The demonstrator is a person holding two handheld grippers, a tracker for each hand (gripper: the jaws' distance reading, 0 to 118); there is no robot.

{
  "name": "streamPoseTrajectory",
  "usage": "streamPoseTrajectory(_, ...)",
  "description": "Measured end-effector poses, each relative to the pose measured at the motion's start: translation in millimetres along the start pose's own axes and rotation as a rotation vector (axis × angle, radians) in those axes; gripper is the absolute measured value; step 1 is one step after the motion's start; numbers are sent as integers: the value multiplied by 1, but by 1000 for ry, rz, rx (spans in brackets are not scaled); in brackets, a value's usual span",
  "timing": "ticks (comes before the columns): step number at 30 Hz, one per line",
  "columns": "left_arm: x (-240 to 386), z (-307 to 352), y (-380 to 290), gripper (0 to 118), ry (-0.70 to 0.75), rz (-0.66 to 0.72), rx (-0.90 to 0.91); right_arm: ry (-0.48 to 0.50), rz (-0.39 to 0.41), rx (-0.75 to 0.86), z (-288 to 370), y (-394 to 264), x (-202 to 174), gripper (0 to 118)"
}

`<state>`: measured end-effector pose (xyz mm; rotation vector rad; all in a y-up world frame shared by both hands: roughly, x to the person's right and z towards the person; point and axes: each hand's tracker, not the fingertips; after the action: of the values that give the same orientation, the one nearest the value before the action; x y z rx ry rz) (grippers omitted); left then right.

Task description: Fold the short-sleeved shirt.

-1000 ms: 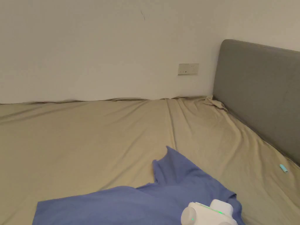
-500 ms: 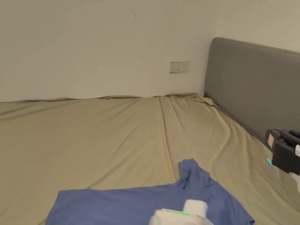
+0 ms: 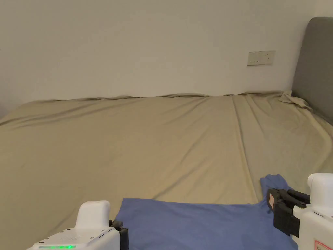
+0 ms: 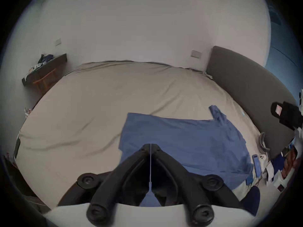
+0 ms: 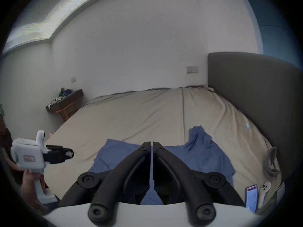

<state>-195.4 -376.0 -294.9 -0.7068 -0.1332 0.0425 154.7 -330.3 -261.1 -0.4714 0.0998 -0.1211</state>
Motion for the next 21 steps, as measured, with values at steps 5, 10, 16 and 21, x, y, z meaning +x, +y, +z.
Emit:
streamPoseTrajectory(5, -12, -64, 28, 0, -11, -16, 7, -25, -13, -30, -25, -3, 16, 5)
streamPoseTrajectory(10, -26, -184, 52, 15, -19, -120, -114, -89, -34, -81, -52, -12, 42, 5)
streamPoseTrajectory(16, -44, -315, 41, 97, 139, -196, -279, -115, -72, -142, -71, -29, 72, 5)
streamPoseTrajectory(21, -50, -333, 44, 97, 99, -102, -349, -207, -83, -170, -80, -34, 94, 5)
